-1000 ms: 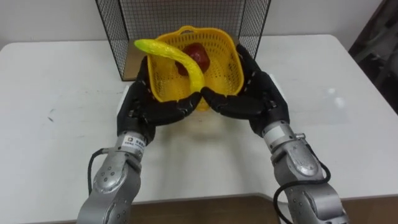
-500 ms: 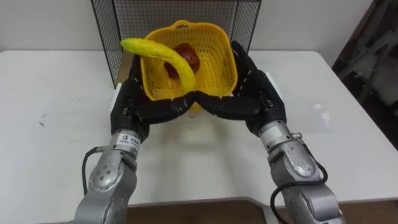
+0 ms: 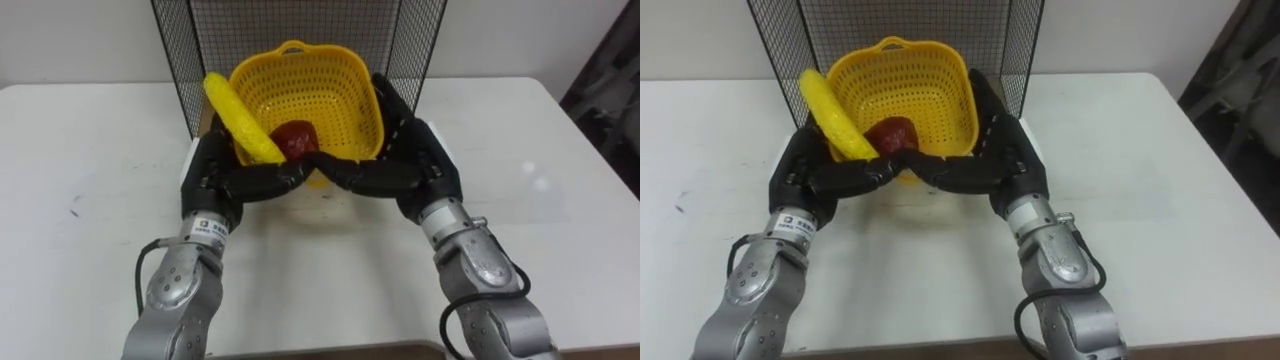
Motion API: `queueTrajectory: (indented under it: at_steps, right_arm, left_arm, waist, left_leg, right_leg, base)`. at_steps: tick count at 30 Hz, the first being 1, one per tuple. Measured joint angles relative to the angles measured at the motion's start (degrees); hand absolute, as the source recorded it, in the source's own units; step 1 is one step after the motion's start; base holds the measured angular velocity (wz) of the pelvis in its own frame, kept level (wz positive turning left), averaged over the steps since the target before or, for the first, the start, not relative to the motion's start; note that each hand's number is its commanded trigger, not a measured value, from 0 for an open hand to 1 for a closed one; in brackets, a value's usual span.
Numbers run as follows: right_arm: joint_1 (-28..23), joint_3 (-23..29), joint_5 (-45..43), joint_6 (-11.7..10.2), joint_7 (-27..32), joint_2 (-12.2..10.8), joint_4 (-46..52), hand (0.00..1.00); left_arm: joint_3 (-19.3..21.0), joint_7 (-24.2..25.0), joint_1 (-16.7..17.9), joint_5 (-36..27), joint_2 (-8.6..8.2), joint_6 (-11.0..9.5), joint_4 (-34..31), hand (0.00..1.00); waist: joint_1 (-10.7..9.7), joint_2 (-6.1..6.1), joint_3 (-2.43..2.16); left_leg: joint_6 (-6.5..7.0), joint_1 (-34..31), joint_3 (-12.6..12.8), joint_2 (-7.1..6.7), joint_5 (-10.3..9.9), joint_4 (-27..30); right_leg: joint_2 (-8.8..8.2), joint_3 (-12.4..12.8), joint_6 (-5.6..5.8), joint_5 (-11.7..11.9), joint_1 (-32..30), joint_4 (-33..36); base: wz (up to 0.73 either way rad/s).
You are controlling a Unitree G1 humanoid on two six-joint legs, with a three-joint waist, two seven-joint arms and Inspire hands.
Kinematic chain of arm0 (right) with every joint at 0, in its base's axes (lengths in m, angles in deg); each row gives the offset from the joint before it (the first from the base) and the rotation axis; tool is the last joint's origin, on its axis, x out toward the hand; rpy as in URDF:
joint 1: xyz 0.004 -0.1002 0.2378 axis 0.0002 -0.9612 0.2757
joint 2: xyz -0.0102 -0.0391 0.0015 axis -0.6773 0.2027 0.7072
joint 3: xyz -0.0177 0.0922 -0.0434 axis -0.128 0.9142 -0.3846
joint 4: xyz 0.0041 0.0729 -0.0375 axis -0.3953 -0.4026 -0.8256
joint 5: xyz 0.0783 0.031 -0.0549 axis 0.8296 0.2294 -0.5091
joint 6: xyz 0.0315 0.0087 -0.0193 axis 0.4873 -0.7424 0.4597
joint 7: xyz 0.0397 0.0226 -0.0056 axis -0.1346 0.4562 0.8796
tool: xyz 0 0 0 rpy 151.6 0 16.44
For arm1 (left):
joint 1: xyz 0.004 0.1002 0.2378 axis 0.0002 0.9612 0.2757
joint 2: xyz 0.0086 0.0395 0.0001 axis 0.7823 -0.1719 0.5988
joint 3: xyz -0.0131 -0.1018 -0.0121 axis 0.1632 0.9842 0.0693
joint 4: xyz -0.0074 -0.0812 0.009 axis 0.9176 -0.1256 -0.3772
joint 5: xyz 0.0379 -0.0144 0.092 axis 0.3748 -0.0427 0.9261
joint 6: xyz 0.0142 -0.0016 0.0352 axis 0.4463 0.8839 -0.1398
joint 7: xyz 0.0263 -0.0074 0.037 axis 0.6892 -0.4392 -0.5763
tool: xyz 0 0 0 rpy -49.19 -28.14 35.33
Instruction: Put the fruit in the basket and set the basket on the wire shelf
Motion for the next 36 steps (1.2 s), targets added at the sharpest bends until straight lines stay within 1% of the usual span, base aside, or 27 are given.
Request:
queueTrajectory:
  at_steps: [1,2,3,4,5,6,7,8,9,10,11,12,13,14,15,16,18,20,23,25,26,27,29,32,33,34,36]
  right_arm:
    - [0.0,-0.02,-0.24,0.0,0.0,0.19,0.16,0.0]
    - [0.0,0.02,-0.73,0.0,0.06,0.49,0.5,0.0]
    - [0.0,0.0,-0.78,0.0,0.42,0.62,0.98,0.0]
    - [0.02,0.01,-0.93,0.0,0.5,0.56,1.09,0.0]
    - [0.2,0.42,-1.14,0.0,0.65,0.57,1.13,0.0]
    - [0.37,0.4,-1.15,0.0,0.68,0.51,1.14,0.0]
    - [0.36,0.41,-1.06,0.0,0.69,0.52,1.13,0.0]
    - [0.25,0.4,-0.82,0.0,0.69,0.63,1.06,0.0]
    - [0.29,0.58,-0.77,-0.01,0.62,0.76,1.06,0.0]
    - [0.4,0.71,-0.86,-0.01,0.51,0.76,1.06,0.0]
    - [0.52,0.7,-0.77,-0.06,0.44,0.62,1.01,0.0]
    - [0.67,0.72,-0.62,-0.05,0.42,0.74,0.69,0.0]
    - [0.65,0.71,-0.57,-0.02,0.4,0.76,0.57,0.0]
    - [0.51,0.71,-0.4,0.03,0.21,0.77,0.28,0.0]
    - [0.34,0.8,-0.23,0.03,0.01,0.89,-0.17,0.0]
    - [0.67,0.81,-0.01,0.03,-0.15,0.82,-0.39,0.0]
    - [0.85,0.81,0.35,0.15,-0.63,0.71,-0.72,0.0]
    - [1.24,0.82,1.48,0.85,-0.75,0.73,-0.77,0.0]
    - [2.21,1.33,1.57,1.4,-0.09,0.7,-0.79,0.0]
    - [3.2,1.33,1.57,2.17,0.72,0.65,-0.95,0.0]
    - [4.03,1.27,1.51,2.35,1.22,0.46,-1.23,0.0]
    - [5.44,1.25,1.5,2.35,1.66,0.44,-2.13,0.0]
    - [7.31,1.24,1.5,2.43,2.12,0.33,-3.7,0.0]
    - [8.69,1.36,1.52,2.45,2.33,0.02,-4.87,0.0]
    - [8.75,1.38,1.54,2.66,2.46,0.0,-5.08,0.0]
    - [8.75,1.37,1.61,2.78,2.54,-0.06,-5.28,0.0]
    - [8.74,1.29,2.12,4.26,3.22,-0.24,-6.19,0.0]
  left_arm:
    - [-0.01,0.0,0.0,0.0,-0.04,0.0,-0.02,0.0]
    - [-0.13,0.0,0.0,-0.06,-0.02,0.0,-0.01,0.0]
    - [-0.12,0.0,-0.1,-0.01,-0.14,-0.02,-0.04,0.0]
    - [-0.29,0.0,-0.15,-0.03,-0.1,-0.02,-0.1,0.0]
    - [-0.34,0.0,-0.16,-0.35,-0.05,-0.03,-0.36,0.0]
    - [-0.34,0.0,-0.19,-0.6,0.12,-0.19,-0.46,0.0]
    - [-0.37,0.0,-0.2,-0.58,0.07,-0.23,-0.46,0.0]
    - [-0.66,0.0,-0.2,-0.61,0.23,-0.27,-0.46,0.0]
    - [-0.98,0.0,-0.25,-0.57,0.31,-0.48,-0.49,0.0]
    - [-0.91,0.0,-0.31,-0.52,0.35,-0.68,-0.47,0.0]
    - [-0.91,-0.04,-0.74,-0.5,0.37,-0.75,-0.27,0.0]
    - [-0.93,-0.23,-1.13,-0.55,0.36,-0.75,-0.26,0.0]
    - [-0.92,-0.23,-1.21,-0.55,0.45,-0.75,-0.24,0.0]
    - [-0.96,-0.25,-1.18,-0.92,0.46,-0.69,0.09,0.0]
    - [-0.96,-0.29,-1.17,-1.04,0.16,-0.51,0.44,0.0]
    - [-0.86,-0.29,-1.32,-1.03,0.1,-0.56,0.41,0.0]
    - [-0.1,-0.51,-2.02,-0.92,0.1,-0.51,0.43,0.0]
    - [-0.08,-0.66,-2.13,-1.07,0.04,-0.48,0.76,0.0]
    - [-0.06,-1.05,-2.71,-1.16,-0.94,0.46,1.32,0.0]
    - [-0.06,-1.52,-4.37,-1.68,-1.03,1.15,3.23,0.0]
    - [-0.02,-1.77,-5.65,-2.21,-0.99,1.97,4.47,0.0]
    - [0.1,-1.86,-6.69,-2.66,-0.98,2.31,5.48,0.0]
    - [0.09,-1.87,-7.71,-2.69,-1.03,2.83,6.31,0.0]
    - [0.3,-1.87,-8.1,-2.68,-1.05,3.66,6.47,0.0]
    - [0.34,-1.87,-8.34,-2.7,-1.05,4.33,6.55,0.0]
    - [0.35,-1.88,-8.5,-2.7,-1.05,4.51,6.78,0.0]
    - [0.35,-2.35,-8.86,-2.67,-1.08,5.72,7.78,0.0]
  waist:
    - [-0.05,0.0,0.0]
    - [-0.68,-0.12,0.04]
    - [-0.84,-0.4,0.11]
    - [-0.86,-0.57,0.21]
    - [-0.84,-0.85,0.37]
    - [-1.03,-1.02,0.41]
    - [-1.13,-1.11,0.47]
    - [-1.2,-1.18,0.53]
    - [-1.13,-1.29,0.48]
    - [-1.13,-1.27,0.51]
    - [-1.36,-0.7,0.86]
    - [-1.35,-0.21,1.19]
    - [-1.32,-0.2,1.22]
    - [-1.45,-0.25,1.29]
    - [-2.09,-0.04,1.07]
    - [-1.99,0.04,1.09]
    - [-2.13,0.15,1.05]
    - [-2.16,0.31,1.0]
    - [-2.18,0.58,0.88]
    - [-2.16,0.61,0.89]
    - [-1.99,0.79,0.85]
    - [-2.03,1.1,0.84]
    - [-2.06,1.5,0.65]
    - [-2.05,1.93,0.41]
    - [-2.01,2.03,0.39]
    - [-2.04,2.08,0.42]
    - [-2.18,2.27,0.49]
  left_leg:
    - [0.13,0.08,0.13,-0.38,-0.09,0.01]
    - [0.44,0.46,0.16,-1.02,-0.29,-0.16]
    - [0.88,0.72,0.2,-1.87,-0.62,-0.48]
    - [1.08,1.0,0.41,-2.0,-0.8,-0.57]
    - [1.34,1.56,0.56,-2.54,-1.03,-0.94]
    - [1.71,1.87,0.6,-2.72,-1.31,-0.95]
    - [1.91,2.17,0.64,-2.76,-1.45,-0.95]
    - [2.27,3.01,0.55,-2.77,-1.74,-1.04]
    - [2.44,3.63,0.41,-2.67,-1.84,-1.39]
    - [2.48,3.85,0.06,-2.65,-1.85,-1.4]
    - [2.56,3.93,-1.31,-2.27,-1.87,-1.5]
    - [2.56,3.96,-1.84,-1.74,-1.79,-2.23]
    - [2.59,4.07,-1.79,-1.75,-1.71,-2.59]
    - [2.67,4.65,-1.62,-2.02,-1.63,-2.83]
    - [2.69,5.43,-1.66,-2.11,-1.6,-3.4]
    - [2.64,5.45,-1.6,-2.07,-1.58,-3.81]
    - [2.33,5.63,-1.65,-1.65,-1.28,-4.87]
    - [2.29,6.06,-1.51,-1.46,-1.24,-5.5]
    - [2.29,6.1,-1.16,-1.2,-1.22,-5.84]
    - [2.31,6.22,-1.07,-1.15,-1.21,-5.83]
    - [2.3,6.34,-1.06,-1.12,-1.22,-5.89]
    - [2.3,6.34,-0.98,-1.08,-1.22,-5.97]
    - [2.3,6.42,-0.93,-1.08,-1.22,-6.19]
    - [2.22,6.83,-0.81,-1.08,-1.16,-6.83]
    - [2.17,6.95,-0.82,-1.07,-1.14,-6.9]
    - [2.14,7.12,-0.82,-1.06,-1.12,-6.96]
    - [2.12,8.13,-0.82,-1.07,-1.14,-7.18]
  right_leg:
    - [-0.24,-0.06,0.14,-0.16,0.04,0.11]
    - [-0.83,-0.25,0.57,-0.55,0.34,0.49]
    - [-1.62,-0.63,1.05,-1.26,0.39,1.68]
    - [-2.08,-0.67,1.36,-1.47,0.23,2.69]
    - [-2.43,-0.97,1.59,-1.59,-0.84,5.7]
    - [-3.0,-1.39,2.0,-1.35,-2.06,9.1]
    - [-3.22,-1.48,2.5,-1.05,-2.51,10.15]
    - [-3.29,-1.45,3.38,-0.2,-2.46,11.14]
    - [-3.19,-1.47,3.81,0.63,-2.32,11.08]
    - [-3.03,-1.6,3.84,1.04,-2.38,11.06]
    - [-1.95,-1.21,3.35,0.96,-2.53,10.09]
    - [-1.01,-0.8,2.91,0.85,-3.29,6.24]
    - [-0.95,-1.11,2.83,1.05,-3.9,4.05]
    - [-0.66,-1.29,1.96,4.24,-4.54,0.95]
    - [-0.55,-1.44,2.18,4.88,-3.65,-0.11]
    - [-0.4,-1.47,1.88,5.07,-3.43,-0.87]
    - [0.27,-1.51,1.69,6.52,-2.48,-3.27]
    - [0.53,-1.44,1.63,7.25,-1.57,-5.03]
    - [0.77,-1.45,1.66,8.25,-1.11,-6.93]
    - [0.79,-1.53,1.66,8.42,-0.65,-7.71]
    - [0.82,-1.51,1.64,8.57,-0.38,-8.19]
    - [0.84,-1.5,1.68,8.7,-0.42,-8.32]
    - [0.82,-1.5,1.68,8.7,-0.46,-8.34]
    - [0.8,-1.6,1.68,8.7,-0.42,-8.35]
    - [0.8,-1.69,1.68,8.7,-0.28,-8.35]
    - [0.8,-1.71,1.68,8.7,-0.12,-8.36]
    - [0.71,-1.95,1.68,8.7,0.63,-8.25]
  base:
    - [0.08]
    - [0.13]
    - [0.13]
    - [0.0]
    - [-0.05]
    - [-0.03]
    - [0.09]
    - [0.05]
    - [0.0]
    - [-0.03]
    - [0.0]
    - [0.05]
    - [0.1]
    - [0.14]
    - [0.09]
    - [0.0]
    - [-0.08]
    - [-0.06]
    - [-0.05]
    - [0.0]
    - [0.0]
    - [0.0]
    - [-0.02]
    - [0.0]
    - [0.0]
    - [0.0]
    - [0.0]
